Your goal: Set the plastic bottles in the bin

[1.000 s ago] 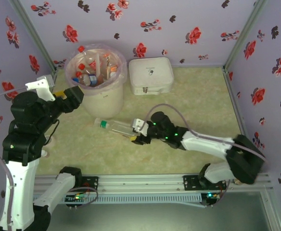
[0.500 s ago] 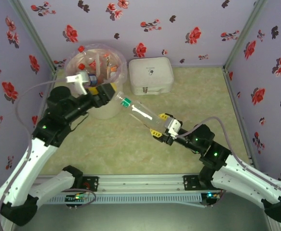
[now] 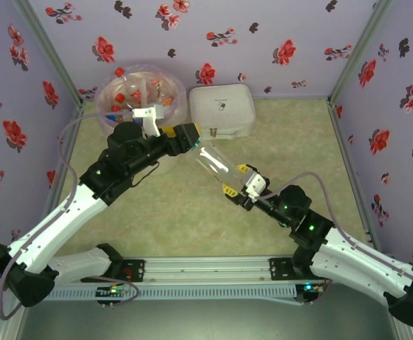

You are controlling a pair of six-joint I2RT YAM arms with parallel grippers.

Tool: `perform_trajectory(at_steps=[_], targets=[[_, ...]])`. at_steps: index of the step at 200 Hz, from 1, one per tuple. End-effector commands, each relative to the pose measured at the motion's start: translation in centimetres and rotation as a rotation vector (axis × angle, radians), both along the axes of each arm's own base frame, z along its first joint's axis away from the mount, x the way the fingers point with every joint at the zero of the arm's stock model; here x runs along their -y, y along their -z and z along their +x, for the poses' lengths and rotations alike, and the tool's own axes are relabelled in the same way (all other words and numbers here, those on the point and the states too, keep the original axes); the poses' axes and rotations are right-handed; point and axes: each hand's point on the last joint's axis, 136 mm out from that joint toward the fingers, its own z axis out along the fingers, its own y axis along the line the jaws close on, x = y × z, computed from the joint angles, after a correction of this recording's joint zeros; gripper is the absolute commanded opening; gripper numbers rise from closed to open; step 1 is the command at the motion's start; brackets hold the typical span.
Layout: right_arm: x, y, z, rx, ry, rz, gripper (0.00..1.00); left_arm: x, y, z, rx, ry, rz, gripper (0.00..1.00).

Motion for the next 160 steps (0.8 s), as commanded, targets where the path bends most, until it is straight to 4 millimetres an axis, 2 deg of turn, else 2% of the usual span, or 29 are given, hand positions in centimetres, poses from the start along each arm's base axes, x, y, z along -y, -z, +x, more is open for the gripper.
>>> perform_trajectory(at_steps=[1,25,53,92,160], targets=[[0.9,-3.1,0.3,0.069,0.045,0.108,0.25,-0.8,-0.9,0.0,0.034,-0.043,0.001,0.94],[1.0,-3.5,0.2,0.076,0.048,0.12,0.25,-1.1,-1.4,0.0,0.044,-0.053,-0.017,0.97],[0.4,-3.4,0.1,0.068,0.022,0.124,0.25,-0.3,-1.7,0.1,0.043,-0.026,-0.056,0.95],[-0.9,-2.9,0.2,0.048,-0.018,0.133,0.25,1.7,-1.6,0.1,0.031,0.051,-0.118,0.68],[-1.5,-2.1,0.7,0.032,-0.02,0.131,0.28,1.8,-1.2,0.7,0.036,0.037,-0.088,0.43]])
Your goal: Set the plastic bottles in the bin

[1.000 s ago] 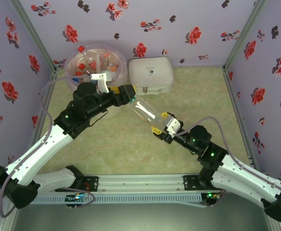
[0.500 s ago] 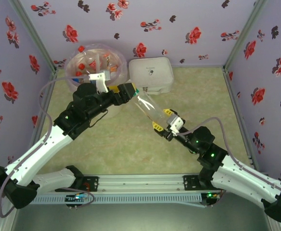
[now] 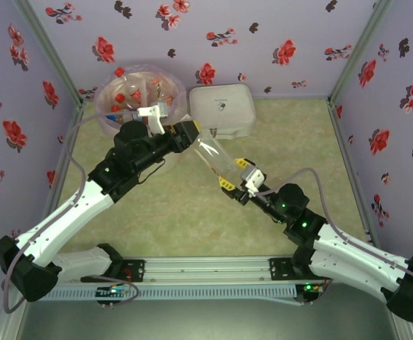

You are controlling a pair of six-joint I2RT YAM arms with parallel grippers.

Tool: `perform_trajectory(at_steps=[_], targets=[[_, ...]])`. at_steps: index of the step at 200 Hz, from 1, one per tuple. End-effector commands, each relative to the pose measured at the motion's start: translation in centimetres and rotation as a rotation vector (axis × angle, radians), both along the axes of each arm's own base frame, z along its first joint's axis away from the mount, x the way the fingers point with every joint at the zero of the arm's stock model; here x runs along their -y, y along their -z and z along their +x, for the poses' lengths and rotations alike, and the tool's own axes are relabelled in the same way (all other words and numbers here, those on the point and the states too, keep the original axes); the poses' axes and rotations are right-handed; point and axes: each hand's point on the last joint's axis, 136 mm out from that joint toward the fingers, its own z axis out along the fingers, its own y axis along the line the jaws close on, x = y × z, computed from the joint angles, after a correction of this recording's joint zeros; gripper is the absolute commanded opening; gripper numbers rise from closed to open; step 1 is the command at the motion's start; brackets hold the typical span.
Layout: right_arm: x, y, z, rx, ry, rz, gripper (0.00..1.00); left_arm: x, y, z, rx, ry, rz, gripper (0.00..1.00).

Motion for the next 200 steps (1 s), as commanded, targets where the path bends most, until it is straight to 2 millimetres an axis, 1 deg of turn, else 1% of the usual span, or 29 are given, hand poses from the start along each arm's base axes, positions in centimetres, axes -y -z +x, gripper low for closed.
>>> perform_trajectory(at_steps=[1,12,21,31,32,38,44,50,67,88,105,118,127,136,152,168,184,200], targets=[[-0.4,-0.6,-0.3,0.007,-0.027,0.033,0.28,0.4,-1.5,-0.3,0.053,0.021,-0.016,0.42],[-0.5,-0.3,-0.3,0.003,-0.031,0.022,0.31,0.2,-1.6,-0.2,0.061,0.013,-0.007,0.38],[-0.6,-0.3,-0.4,0.004,-0.035,0.015,0.37,0.0,-1.8,-0.1,0.069,0.002,0.002,0.35],[-0.6,-0.2,-0.4,0.004,-0.034,0.009,0.64,-0.3,-2.2,0.1,0.08,-0.007,0.008,0.31],[-0.6,-0.1,-0.4,0.004,-0.035,0.008,0.66,-0.4,-2.2,0.1,0.081,-0.008,0.008,0.31],[-0.6,0.0,-0.3,0.003,-0.033,0.003,0.83,-0.6,-2.5,0.2,0.088,-0.013,0.015,0.29],[-0.5,0.1,-0.3,0.003,-0.029,-0.001,0.93,-1.0,-2.9,0.4,0.095,-0.022,0.023,0.28],[-0.5,0.1,-0.2,0.003,-0.025,-0.002,0.99,-1.4,-3.4,0.6,0.105,-0.032,0.031,0.26],[-0.4,0.1,-0.2,0.005,-0.019,-0.002,1.0,-2.8,-5.5,1.2,0.146,-0.062,0.044,0.23],[0.0,0.5,-0.2,-0.008,-0.009,-0.01,1.0,-5.3,-9.2,1.9,0.216,-0.12,0.054,0.19],[0.5,1.0,-0.3,-0.027,0.005,-0.023,1.0,-8.3,-12.6,2.5,0.291,-0.2,0.07,0.17],[1.1,1.4,-0.4,-0.035,0.023,-0.03,1.0,-11.2,-15.2,3.0,0.363,-0.289,0.108,0.15],[1.6,1.7,-0.4,-0.04,0.039,-0.034,1.0,-13.2,-16.7,3.2,0.406,-0.366,0.153,0.12],[2.1,2.1,-0.5,-0.046,0.056,-0.037,1.0,-15.1,-17.7,3.4,0.433,-0.441,0.205,0.11],[2.9,2.5,-0.6,-0.052,0.076,-0.043,1.0,-18.2,-18.7,3.9,0.455,-0.569,0.309,0.09],[3.5,2.8,-0.8,-0.06,0.09,-0.043,1.0,-20.7,-18.6,4.8,0.441,-0.669,0.41,0.07],[3.9,3.0,-0.9,-0.063,0.097,-0.04,1.0,-22.2,-17.8,6.5,0.408,-0.724,0.496,0.06],[3.9,3.4,-0.9,-0.072,0.1,-0.05,1.0,-22.9,-16.7,8.4,0.378,-0.747,0.564,0.04]])
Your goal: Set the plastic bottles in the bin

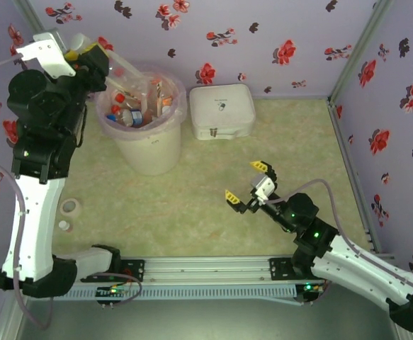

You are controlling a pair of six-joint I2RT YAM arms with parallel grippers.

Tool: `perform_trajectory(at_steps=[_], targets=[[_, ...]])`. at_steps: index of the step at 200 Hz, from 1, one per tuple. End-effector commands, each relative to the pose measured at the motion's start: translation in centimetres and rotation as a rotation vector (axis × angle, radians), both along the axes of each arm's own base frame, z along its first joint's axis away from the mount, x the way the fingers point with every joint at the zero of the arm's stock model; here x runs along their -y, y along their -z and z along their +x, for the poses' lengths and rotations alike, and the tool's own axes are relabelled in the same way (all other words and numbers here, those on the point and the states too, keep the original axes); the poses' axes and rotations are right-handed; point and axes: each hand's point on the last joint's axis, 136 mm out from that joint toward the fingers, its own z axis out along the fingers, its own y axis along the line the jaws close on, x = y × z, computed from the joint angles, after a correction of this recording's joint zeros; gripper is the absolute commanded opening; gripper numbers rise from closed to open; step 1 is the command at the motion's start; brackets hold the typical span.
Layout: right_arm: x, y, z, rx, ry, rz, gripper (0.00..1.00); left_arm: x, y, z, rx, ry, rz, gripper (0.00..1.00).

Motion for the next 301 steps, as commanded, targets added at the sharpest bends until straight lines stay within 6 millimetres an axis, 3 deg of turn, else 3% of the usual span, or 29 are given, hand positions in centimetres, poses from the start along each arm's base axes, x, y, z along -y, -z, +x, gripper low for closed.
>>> perform_trajectory(at_steps=[1,44,65,98,144,186,200,230,246,277,301], targets=[[0.6,1.0,0.2,-0.031,0.033,-0.012,1.0,-1.9,3.9,3.8,-0.136,-0.141,0.17,0.04],[0.4,2.2,0.0,-0.07,0.02,-0.042,1.0,-1.7,7.5,9.2,-0.238,-0.19,0.363,0.0],[0.9,1.6,-0.3,-0.058,0.02,-0.022,1.0,-1.3,10.8,11.8,-0.338,-0.198,0.504,0.0],[1.0,1.8,-0.2,-0.058,0.027,-0.03,1.0,-0.9,15.5,14.3,-0.447,-0.205,0.702,0.0],[0.6,1.8,0.0,-0.057,0.022,-0.034,1.0,1.1,21.9,15.7,-0.568,-0.091,0.775,0.0],[0.2,2.5,0.2,-0.073,0.02,-0.061,0.99,4.0,26.9,15.3,-0.675,0.096,0.667,0.0],[0.2,2.6,0.2,-0.076,0.02,-0.064,1.0,5.0,27.6,14.9,-0.687,0.153,0.634,0.12],[0.3,2.8,0.2,-0.083,0.022,-0.074,1.0,6.3,27.7,13.9,-0.689,0.209,0.602,0.46],[0.3,2.9,0.2,-0.085,0.024,-0.079,1.0,6.6,25.9,13.1,-0.65,0.237,0.548,0.52],[0.4,3.1,0.3,-0.086,0.03,-0.086,1.0,6.8,20.0,11.4,-0.547,0.265,0.435,0.58],[0.3,3.3,0.4,-0.088,0.029,-0.089,1.0,6.7,16.8,10.0,-0.511,0.269,0.405,0.63]])
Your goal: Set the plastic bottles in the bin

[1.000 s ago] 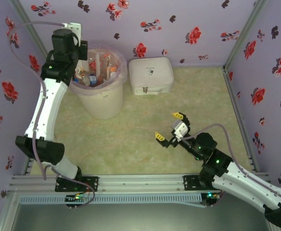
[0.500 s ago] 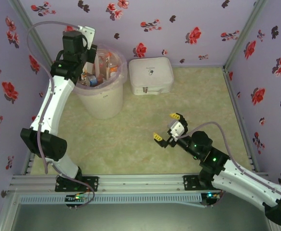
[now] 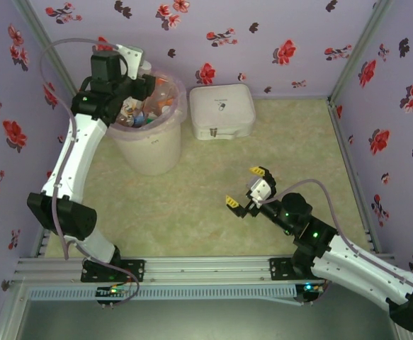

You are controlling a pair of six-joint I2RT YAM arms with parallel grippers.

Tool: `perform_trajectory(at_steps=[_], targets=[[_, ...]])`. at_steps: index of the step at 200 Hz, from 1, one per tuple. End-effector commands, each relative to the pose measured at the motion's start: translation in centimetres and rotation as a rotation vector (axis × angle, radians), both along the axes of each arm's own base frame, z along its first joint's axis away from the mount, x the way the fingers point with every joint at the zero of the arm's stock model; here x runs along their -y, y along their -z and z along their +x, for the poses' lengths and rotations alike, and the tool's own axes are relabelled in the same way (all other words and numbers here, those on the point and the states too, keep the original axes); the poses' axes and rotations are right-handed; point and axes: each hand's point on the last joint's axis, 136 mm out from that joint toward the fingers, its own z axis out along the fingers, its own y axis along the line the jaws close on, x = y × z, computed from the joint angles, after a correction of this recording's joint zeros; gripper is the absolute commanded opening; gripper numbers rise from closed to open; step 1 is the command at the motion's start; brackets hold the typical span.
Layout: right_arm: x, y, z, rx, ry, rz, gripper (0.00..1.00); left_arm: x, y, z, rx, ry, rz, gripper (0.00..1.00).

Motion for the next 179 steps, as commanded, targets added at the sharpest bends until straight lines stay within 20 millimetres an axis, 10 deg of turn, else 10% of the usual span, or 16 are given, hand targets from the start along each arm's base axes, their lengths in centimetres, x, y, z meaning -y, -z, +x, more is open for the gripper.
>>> perform_trajectory(at_steps=[1,111,179], targets=[[0.1,-0.2,0.2,-0.001,0.015,0.011,1.0,0.0,-2.3,-3.1,-0.048,0.023,-0.091,0.63],[0.2,0.2,-0.1,-0.024,0.009,-0.009,0.99,-0.6,-6.7,-2.7,0.122,-0.051,-0.257,0.31],[0.0,0.1,0.0,-0.024,0.002,-0.014,1.0,-4.3,-8.9,-2.4,0.324,-0.18,-0.015,0.08]])
